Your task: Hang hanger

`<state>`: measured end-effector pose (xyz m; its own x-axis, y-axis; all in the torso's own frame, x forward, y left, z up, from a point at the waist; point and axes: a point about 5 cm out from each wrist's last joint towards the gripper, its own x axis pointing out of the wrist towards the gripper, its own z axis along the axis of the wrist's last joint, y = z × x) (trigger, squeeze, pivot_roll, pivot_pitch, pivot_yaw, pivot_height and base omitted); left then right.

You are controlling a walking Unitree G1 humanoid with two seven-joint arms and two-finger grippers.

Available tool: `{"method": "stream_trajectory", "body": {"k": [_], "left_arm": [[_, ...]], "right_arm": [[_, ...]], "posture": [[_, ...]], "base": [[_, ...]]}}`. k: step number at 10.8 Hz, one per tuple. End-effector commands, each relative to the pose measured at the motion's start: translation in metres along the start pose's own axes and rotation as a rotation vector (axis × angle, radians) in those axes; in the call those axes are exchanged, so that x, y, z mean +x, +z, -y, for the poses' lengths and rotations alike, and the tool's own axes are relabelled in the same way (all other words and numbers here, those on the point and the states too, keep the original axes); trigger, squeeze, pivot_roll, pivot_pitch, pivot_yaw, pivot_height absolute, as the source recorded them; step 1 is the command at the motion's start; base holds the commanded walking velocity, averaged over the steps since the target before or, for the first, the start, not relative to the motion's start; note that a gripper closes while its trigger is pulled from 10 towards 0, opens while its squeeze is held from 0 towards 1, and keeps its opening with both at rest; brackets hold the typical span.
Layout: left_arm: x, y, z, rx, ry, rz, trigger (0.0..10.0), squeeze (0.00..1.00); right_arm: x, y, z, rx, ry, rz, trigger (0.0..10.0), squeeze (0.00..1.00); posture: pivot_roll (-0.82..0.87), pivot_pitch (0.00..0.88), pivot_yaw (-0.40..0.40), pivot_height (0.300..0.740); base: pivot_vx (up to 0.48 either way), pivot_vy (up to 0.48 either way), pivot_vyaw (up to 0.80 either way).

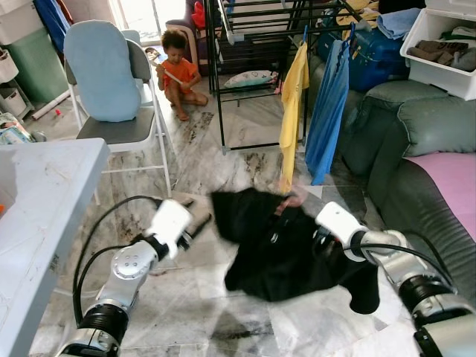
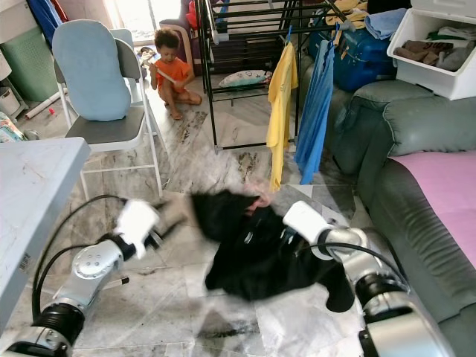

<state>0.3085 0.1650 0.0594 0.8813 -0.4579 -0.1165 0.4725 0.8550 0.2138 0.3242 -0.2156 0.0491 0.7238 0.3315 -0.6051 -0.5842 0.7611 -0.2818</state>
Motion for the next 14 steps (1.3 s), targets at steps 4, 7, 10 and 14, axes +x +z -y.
{"method": "stream_trajectory", "body": {"k": [4,7,10,14], "left_arm": [[-0.01,-0.012,-0.017,-0.152,0.294,-0.06,10.0,1.0],[-0.012,-0.016,-0.011,-0.216,0.376,-0.073,10.0,1.0],[-0.013,-0.017,-0.006,-0.251,0.409,-0.084,10.0,1.0],[-0.01,-0.012,-0.002,-0.26,0.372,-0.078,10.0,0.0]], "right_arm": [[-0.002,-0.005,0.002,0.424,-0.262,0.093,0.0,0.0],[0.0,-0.006,-0.017,0.599,-0.362,0.088,6.5,0.0],[-0.004,-0.007,-0.031,0.64,-0.401,0.065,10.0,0.0],[-0.01,-0.003,-0.038,0.642,-0.406,0.058,10.0,0.0]], "posture": [[-0.1,0.0,0.036,0.74],[-0.11,0.0,0.032,0.74],[-0.11,0.0,0.029,0.74],[-0.12,0.0,0.034,0.74]], "base": [[0.0,0.0,0.0],[0.0,0.0,0.0],[0.0,0.0,0.0],[0.0,-0.066,0.0]]}}
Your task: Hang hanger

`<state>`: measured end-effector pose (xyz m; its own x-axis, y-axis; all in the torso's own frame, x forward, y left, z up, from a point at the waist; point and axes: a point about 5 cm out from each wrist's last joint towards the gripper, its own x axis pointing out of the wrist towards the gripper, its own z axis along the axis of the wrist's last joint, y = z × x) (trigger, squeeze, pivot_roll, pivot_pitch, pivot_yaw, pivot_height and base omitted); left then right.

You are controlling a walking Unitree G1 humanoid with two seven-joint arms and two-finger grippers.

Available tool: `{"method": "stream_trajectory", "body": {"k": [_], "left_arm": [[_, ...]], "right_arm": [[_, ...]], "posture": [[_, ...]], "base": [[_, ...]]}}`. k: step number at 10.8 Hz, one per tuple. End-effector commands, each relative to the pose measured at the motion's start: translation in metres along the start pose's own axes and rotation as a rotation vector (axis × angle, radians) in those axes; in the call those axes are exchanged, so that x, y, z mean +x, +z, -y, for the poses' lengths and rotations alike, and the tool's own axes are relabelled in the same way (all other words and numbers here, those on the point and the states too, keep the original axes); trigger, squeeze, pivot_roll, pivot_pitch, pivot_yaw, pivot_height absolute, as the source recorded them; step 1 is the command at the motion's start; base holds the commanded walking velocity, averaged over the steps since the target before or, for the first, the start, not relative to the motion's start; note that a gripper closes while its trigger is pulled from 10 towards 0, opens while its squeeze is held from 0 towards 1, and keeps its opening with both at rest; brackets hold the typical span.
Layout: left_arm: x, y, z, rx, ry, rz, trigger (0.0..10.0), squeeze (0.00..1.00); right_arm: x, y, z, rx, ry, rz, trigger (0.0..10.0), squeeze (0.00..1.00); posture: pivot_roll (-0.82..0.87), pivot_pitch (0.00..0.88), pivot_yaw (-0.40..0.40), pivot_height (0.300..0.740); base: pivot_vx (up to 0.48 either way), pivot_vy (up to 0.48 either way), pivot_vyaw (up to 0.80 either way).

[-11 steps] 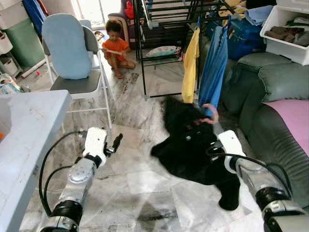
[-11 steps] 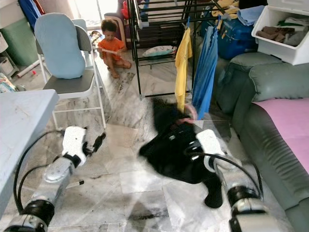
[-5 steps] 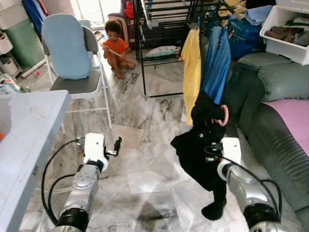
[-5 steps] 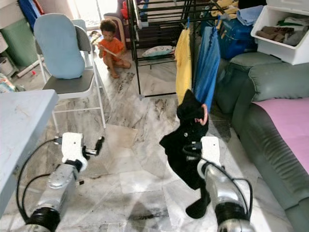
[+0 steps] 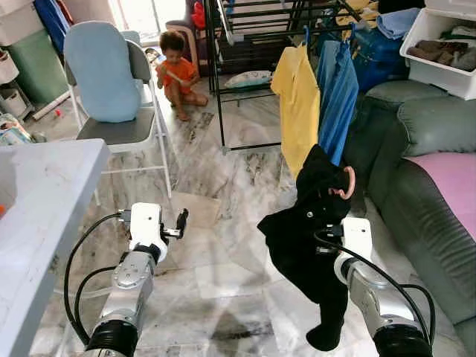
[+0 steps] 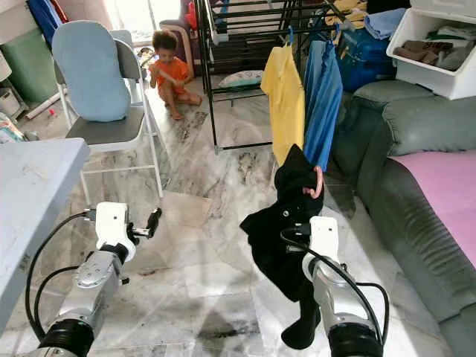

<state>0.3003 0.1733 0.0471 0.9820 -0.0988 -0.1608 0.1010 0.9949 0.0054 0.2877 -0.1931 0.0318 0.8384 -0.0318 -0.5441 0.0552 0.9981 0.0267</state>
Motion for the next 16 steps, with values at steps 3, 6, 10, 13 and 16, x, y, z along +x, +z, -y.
{"method": "stream_trajectory", "body": {"k": [3,6,10,13,16], "left_arm": [[0.0,0.005,0.0,-0.005,-0.001,0.01,10.0,0.0],[0.0,0.006,0.003,-0.019,-0.01,0.005,10.0,0.0],[0.0,0.007,0.0,-0.047,0.027,0.004,10.0,0.0],[-0.005,0.005,-0.009,-0.096,0.086,0.012,10.0,0.0],[-0.004,0.006,-0.012,-0.102,0.099,0.019,10.0,0.0]], "right_arm": [[-0.005,0.013,-0.005,-0.005,0.005,0.045,10.0,0.0],[-0.008,0.014,-0.009,0.001,0.022,0.043,10.0,0.0],[-0.01,0.016,-0.007,0.021,0.013,0.048,10.0,0.0],[-0.01,0.017,-0.008,0.005,0.022,0.055,10.0,0.0],[-0.01,0.017,-0.01,-0.002,0.039,0.056,10.0,0.0]], "posture": [[-0.11,0.0,0.034,0.74],[-0.11,0.0,0.03,0.74],[-0.11,0.0,0.029,0.74],[-0.11,0.0,0.024,0.74],[-0.11,0.0,0.022,0.74]], "base": [[0.0,-0.361,0.17],[0.0,-0.434,0.2],[0.0,-0.107,0.0],[0.0,0.0,0.0],[0.271,0.0,0.0]]}}
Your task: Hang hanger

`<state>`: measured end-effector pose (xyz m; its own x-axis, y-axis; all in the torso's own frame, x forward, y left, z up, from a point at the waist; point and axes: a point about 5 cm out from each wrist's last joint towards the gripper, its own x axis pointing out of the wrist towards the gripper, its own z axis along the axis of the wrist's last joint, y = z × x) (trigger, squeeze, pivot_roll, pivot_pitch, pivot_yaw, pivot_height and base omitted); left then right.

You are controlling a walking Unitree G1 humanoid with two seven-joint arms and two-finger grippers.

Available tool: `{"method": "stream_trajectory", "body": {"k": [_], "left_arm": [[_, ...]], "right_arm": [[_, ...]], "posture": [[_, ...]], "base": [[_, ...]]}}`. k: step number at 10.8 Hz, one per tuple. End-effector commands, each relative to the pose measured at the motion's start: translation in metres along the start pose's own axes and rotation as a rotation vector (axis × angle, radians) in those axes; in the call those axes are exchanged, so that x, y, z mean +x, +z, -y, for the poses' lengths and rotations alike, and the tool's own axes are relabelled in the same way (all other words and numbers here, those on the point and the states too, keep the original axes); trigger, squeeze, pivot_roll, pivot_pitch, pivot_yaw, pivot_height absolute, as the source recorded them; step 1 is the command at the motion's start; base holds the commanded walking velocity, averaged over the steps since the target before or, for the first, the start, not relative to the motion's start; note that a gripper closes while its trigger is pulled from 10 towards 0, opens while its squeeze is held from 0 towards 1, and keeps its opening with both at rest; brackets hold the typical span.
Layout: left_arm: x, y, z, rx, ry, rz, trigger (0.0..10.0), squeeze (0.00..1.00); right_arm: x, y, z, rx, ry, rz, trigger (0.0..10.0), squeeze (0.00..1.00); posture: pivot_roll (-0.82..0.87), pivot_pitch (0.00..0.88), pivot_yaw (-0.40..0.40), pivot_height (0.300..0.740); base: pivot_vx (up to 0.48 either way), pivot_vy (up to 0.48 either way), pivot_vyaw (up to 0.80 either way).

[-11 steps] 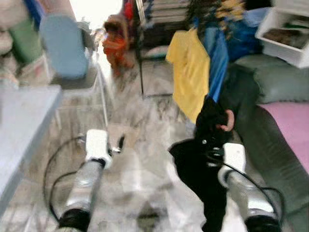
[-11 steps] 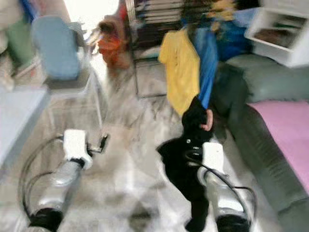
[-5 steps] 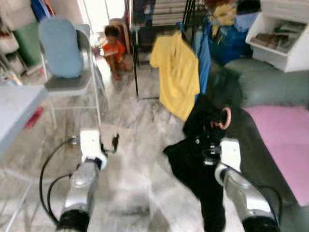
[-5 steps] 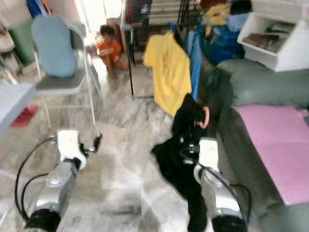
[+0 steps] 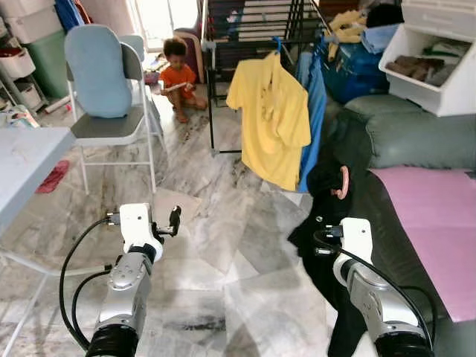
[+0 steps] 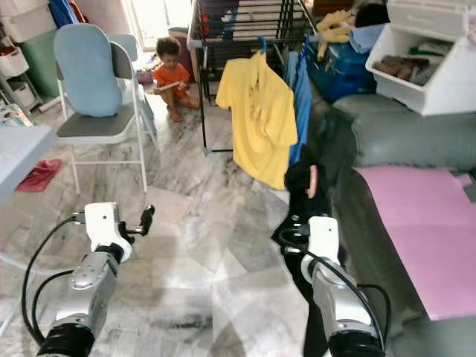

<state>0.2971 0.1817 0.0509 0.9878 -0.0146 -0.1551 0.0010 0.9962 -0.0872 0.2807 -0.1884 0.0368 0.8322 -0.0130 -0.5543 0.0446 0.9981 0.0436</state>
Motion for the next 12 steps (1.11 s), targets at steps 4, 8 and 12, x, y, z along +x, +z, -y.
{"method": "stream_trajectory", "body": {"k": [4,8,12], "left_arm": [[0.0022,0.0035,-0.0047,0.008,0.021,0.008,10.0,0.0],[0.0029,0.0046,-0.007,0.014,0.029,0.01,10.0,0.0],[0.0012,0.0004,-0.0103,0.021,0.072,-0.011,10.0,0.0]], "right_arm": [[-0.0014,0.0153,-0.0072,-0.013,0.041,0.067,10.0,0.0],[-0.0012,0.0145,-0.008,-0.009,0.048,0.064,10.0,0.0],[-0.002,0.0114,-0.006,-0.021,0.043,0.057,10.0,0.0]], "posture": [[-0.12,0.0,0.025,0.74],[-0.11,0.0,0.025,0.74],[-0.11,0.0,0.018,0.74]], "base": [[0.337,0.09,0.0],[0.319,0.36,0.0],[0.154,0.273,0.0]]}}
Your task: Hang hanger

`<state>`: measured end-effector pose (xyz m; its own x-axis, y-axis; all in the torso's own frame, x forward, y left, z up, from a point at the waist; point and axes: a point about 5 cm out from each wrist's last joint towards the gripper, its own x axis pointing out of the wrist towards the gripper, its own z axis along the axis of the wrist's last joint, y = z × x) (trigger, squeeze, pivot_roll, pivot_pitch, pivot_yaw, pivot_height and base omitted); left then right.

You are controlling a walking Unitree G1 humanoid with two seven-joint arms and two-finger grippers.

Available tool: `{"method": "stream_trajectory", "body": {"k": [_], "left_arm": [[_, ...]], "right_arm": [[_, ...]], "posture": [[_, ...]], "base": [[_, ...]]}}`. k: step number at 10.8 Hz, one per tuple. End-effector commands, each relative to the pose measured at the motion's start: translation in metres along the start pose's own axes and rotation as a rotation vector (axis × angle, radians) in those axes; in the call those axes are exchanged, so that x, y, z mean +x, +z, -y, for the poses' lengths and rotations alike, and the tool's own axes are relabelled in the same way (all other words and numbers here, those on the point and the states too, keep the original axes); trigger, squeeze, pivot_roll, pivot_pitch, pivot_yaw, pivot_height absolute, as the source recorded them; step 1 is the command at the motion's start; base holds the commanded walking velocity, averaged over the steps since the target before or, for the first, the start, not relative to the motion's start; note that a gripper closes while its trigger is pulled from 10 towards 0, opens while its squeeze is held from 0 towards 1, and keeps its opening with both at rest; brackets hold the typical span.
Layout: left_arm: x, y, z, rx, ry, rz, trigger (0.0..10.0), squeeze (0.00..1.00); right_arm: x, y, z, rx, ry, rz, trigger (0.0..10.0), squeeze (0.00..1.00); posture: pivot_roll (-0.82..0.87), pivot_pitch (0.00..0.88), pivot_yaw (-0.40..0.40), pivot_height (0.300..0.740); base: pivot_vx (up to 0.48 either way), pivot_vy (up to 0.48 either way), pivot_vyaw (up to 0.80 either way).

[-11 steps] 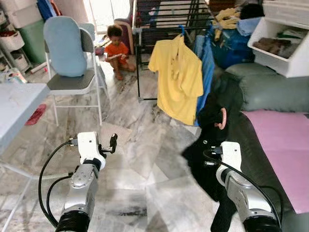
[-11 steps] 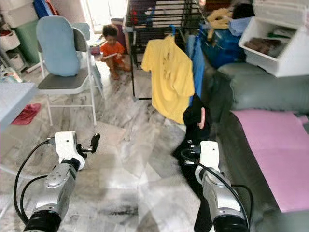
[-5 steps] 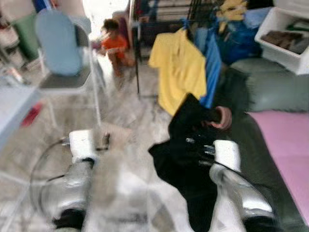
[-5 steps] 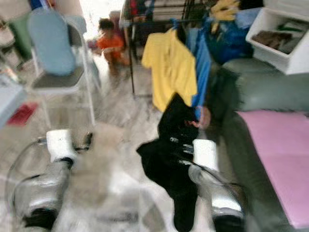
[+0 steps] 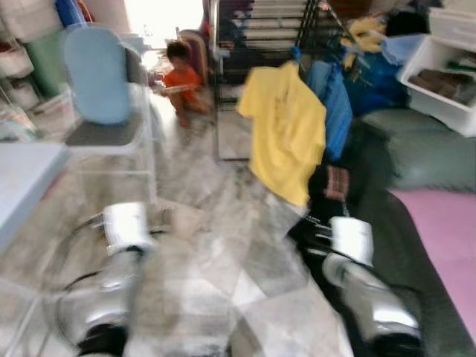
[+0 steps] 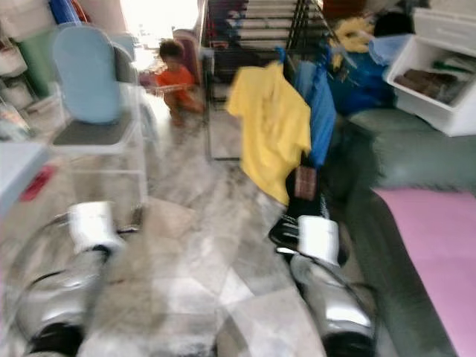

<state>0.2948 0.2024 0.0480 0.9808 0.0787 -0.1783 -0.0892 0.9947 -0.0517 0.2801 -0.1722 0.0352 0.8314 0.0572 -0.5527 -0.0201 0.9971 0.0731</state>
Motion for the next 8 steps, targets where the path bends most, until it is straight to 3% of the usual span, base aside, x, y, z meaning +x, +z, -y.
{"method": "stream_trajectory", "body": {"k": [1,5,8], "left_arm": [[0.002,0.002,0.011,0.003,-0.013,0.007,10.0,0.0],[-0.012,-0.008,-0.003,0.078,0.034,-0.014,10.0,0.0],[-0.023,-0.014,-0.017,0.088,0.062,-0.026,10.0,0.0]], "right_arm": [[-0.003,0.014,0.011,-0.013,-0.029,0.059,10.0,0.0],[-0.004,0.019,0.025,-0.01,-0.104,0.092,10.0,0.0],[-0.006,0.016,0.032,-0.038,-0.123,0.088,10.0,0.0]], "posture": [[-0.11,0.0,0.016,0.74],[-0.07,0.0,-0.022,0.74],[-0.06,0.0,-0.025,0.74]], "base": [[0.0,0.0,0.0],[0.0,0.0,0.0],[0.0,0.0,0.0]]}}
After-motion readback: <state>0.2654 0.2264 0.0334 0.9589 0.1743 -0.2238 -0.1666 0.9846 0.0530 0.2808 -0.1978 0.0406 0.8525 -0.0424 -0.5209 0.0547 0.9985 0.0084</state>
